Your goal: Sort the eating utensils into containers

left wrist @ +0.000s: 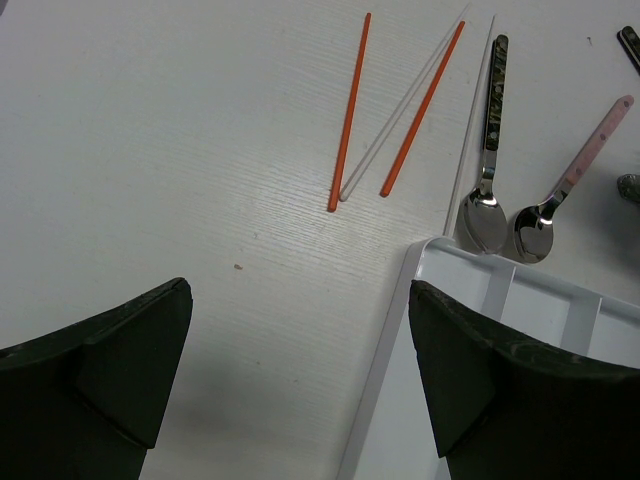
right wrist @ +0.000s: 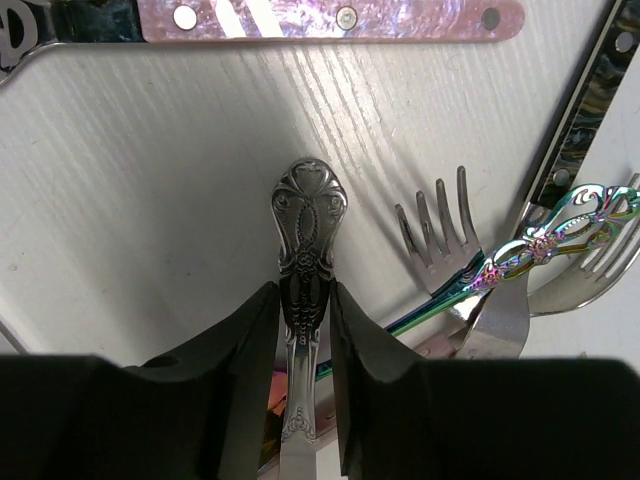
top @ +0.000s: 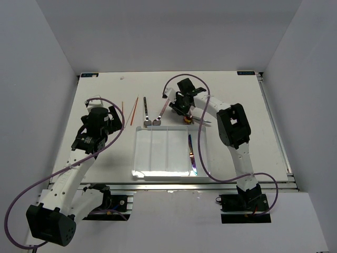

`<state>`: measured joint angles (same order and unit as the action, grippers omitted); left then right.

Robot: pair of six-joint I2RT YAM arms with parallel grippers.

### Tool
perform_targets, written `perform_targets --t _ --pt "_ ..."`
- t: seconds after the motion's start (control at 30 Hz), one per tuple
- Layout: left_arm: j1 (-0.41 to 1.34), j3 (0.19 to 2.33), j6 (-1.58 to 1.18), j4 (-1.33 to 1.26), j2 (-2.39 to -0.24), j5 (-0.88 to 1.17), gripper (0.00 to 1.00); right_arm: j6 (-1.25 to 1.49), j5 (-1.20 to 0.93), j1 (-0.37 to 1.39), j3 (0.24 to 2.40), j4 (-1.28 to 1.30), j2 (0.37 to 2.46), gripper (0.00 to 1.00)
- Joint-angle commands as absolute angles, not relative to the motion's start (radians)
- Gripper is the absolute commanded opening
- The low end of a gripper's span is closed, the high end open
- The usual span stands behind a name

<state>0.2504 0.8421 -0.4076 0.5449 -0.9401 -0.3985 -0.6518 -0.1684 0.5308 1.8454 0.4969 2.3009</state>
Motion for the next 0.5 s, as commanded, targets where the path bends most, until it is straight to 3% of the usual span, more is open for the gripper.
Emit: perform_targets --t 0.0,0.13,0.23,0.27,0.47 --pt "0.247 0.833 -0.399 0.532 -0.933 -0.388 0.98 -0.657 -0.196 0.520 1.847 0.572 2.313 0.33" --pt "0.247 0.833 -0.399 0.532 -0.933 -0.387 0.98 -0.644 -0.215 0.509 1.809 0.577 2.303 0.24" --pt "0.247 0.834 -0.399 0.535 -0.933 -0.391 0.98 -0.635 -0.235 0.509 1.772 0.555 2.289 0.10" --pt "0.247 0.834 -0.400 0.535 -0.933 -0.394 0.98 -0.629 -0.236 0.508 1.760 0.546 2.284 0.00" --pt "0.245 0.834 -0.400 0.535 -0.933 -0.397 0.98 -0.604 -0.264 0.508 1.724 0.488 2.200 0.00"
